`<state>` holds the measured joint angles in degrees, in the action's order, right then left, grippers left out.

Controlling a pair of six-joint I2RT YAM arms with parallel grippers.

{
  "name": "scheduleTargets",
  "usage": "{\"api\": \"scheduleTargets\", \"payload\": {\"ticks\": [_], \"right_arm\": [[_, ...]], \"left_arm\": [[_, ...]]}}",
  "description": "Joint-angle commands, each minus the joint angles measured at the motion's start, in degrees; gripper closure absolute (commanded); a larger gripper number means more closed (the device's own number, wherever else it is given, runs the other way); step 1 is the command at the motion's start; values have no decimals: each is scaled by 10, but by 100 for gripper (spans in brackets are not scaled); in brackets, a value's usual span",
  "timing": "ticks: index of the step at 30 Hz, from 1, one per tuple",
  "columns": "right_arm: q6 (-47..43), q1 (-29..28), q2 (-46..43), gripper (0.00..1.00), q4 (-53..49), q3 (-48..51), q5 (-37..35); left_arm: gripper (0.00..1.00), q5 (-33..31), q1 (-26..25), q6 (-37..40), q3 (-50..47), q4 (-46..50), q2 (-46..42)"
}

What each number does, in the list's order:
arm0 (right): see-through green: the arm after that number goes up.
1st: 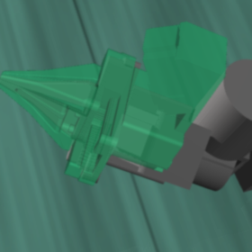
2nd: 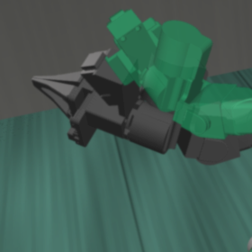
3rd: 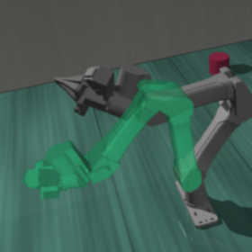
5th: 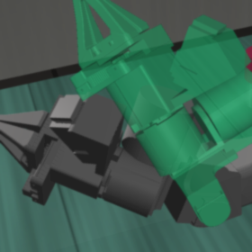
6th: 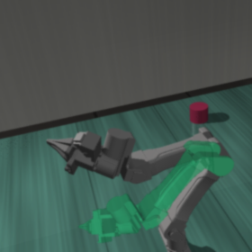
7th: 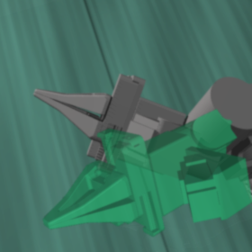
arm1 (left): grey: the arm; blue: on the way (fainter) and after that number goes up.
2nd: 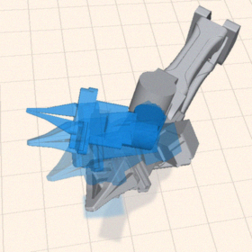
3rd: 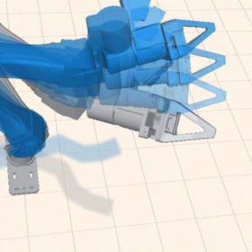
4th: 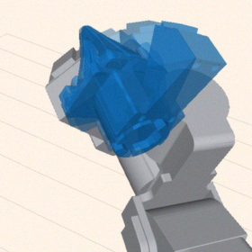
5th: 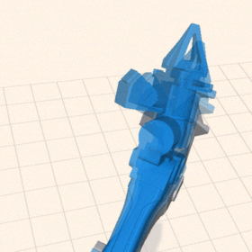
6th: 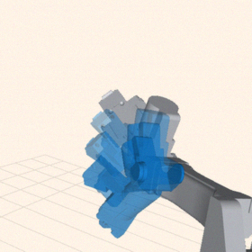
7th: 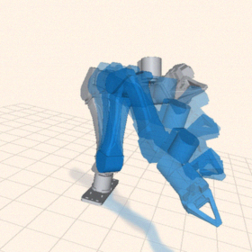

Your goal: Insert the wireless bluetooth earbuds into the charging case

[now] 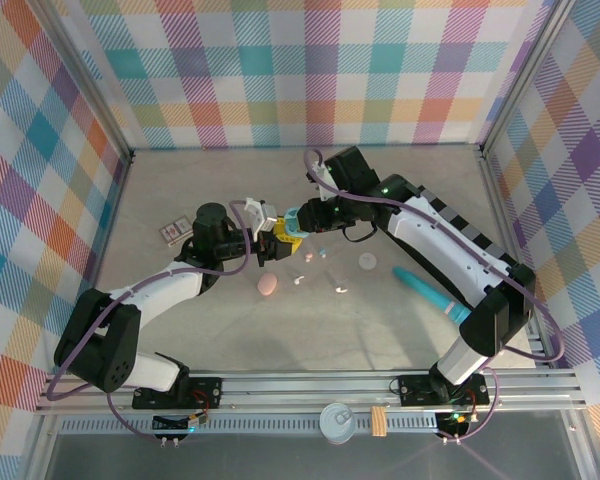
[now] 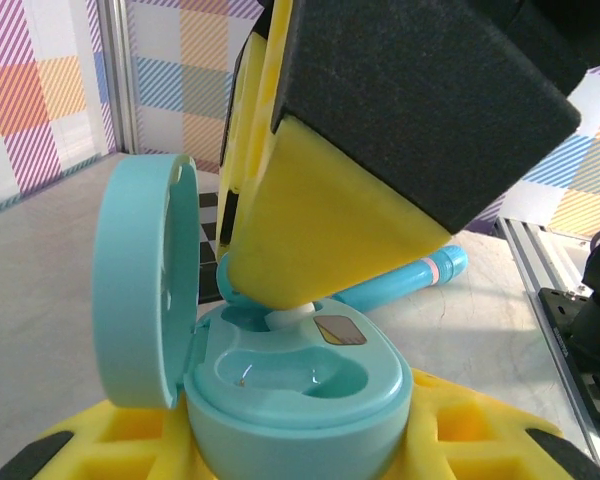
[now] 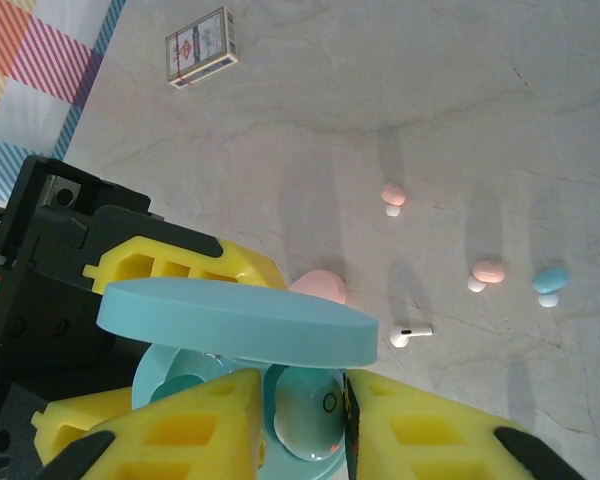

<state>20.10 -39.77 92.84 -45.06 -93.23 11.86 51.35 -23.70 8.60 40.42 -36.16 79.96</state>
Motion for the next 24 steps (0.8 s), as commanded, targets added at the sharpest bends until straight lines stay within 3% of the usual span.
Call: {"api": "scheduleTargets", "payload": {"ticks": [1, 11, 18, 24], "right_arm": [[-11, -3, -6, 69, 3, -2, 14], [-19, -3, -35, 67, 5, 5, 5], [-47, 0, -136, 59, 53, 78, 43], [58, 93, -230, 61, 169, 206, 74]], "left_arm": [[69, 4, 2, 0, 4, -28, -15], [69, -1, 2, 0, 1, -36, -14], [69, -6, 5, 3, -3, -32, -23], [69, -9, 6, 8, -9, -28, -34]]}}
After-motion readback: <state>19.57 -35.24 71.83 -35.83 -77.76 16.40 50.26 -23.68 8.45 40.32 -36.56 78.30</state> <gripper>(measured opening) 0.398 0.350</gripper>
